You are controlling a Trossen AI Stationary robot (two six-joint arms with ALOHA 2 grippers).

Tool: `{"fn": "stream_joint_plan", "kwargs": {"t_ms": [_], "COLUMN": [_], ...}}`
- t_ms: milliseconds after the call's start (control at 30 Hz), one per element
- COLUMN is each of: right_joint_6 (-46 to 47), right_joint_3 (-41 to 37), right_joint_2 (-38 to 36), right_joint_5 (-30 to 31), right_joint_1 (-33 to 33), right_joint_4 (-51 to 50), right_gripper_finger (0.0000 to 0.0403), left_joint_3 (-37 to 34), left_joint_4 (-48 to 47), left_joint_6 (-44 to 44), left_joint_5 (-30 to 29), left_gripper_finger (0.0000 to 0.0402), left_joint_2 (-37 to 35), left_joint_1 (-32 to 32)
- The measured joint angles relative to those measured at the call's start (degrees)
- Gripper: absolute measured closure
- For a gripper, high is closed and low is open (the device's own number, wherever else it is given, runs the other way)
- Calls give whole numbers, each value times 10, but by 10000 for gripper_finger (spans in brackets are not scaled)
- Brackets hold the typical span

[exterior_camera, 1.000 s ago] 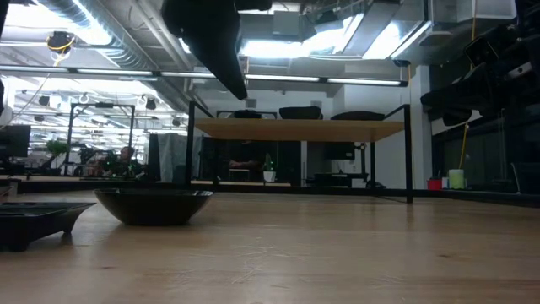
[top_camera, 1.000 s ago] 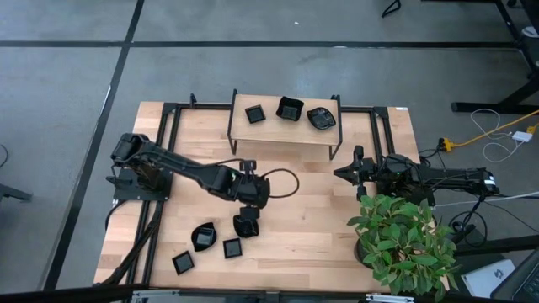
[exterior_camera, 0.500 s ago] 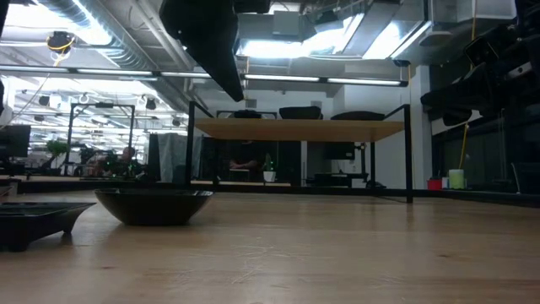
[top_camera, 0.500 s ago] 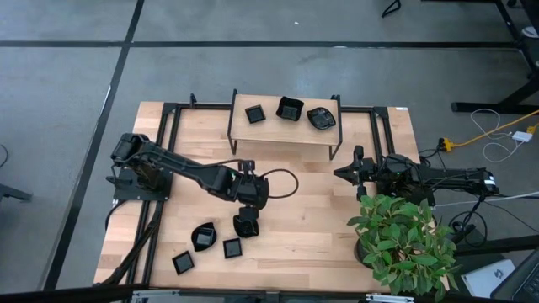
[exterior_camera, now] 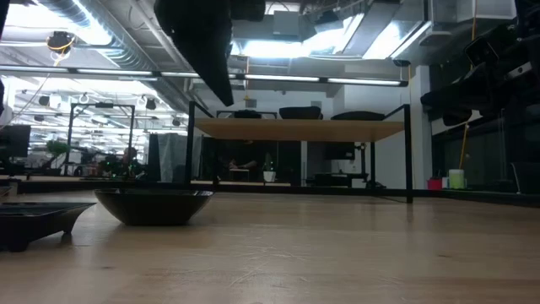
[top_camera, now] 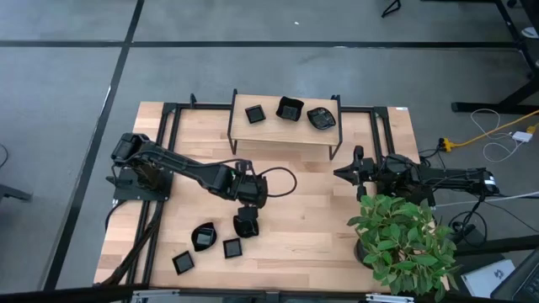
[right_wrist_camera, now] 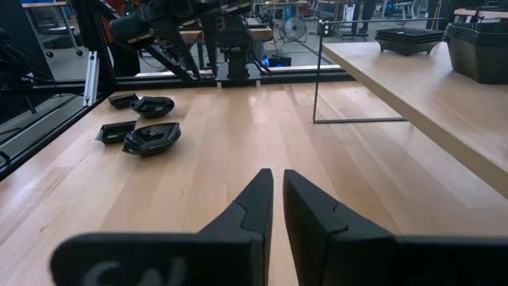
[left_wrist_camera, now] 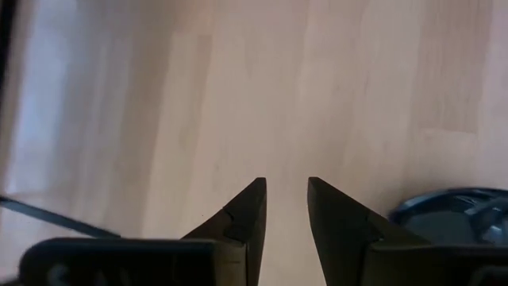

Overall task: Pick & Place Mini shaped plates
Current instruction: Stack the square plate on top of the square plate on the shelf

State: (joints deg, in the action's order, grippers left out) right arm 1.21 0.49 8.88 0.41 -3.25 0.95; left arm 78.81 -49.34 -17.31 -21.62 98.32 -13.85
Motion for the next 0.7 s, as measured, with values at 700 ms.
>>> {"fn": "stream_joint_plan", "kwargs": {"t_ms": [700], "right_joint_6": [0], "right_joint_3": [0], "right_joint_2": [0], "right_joint_5": [0], "right_joint_1": [0], "right_joint_4": [0], "right_gripper_finger": [369], "left_joint_3": [0], "left_joint_4": [-71], "left_joint_6": [-221], "left_joint_5": [118], "left_gripper_finger": [316], "left_joint_2": [0], "left_joint_1": [-76]}}
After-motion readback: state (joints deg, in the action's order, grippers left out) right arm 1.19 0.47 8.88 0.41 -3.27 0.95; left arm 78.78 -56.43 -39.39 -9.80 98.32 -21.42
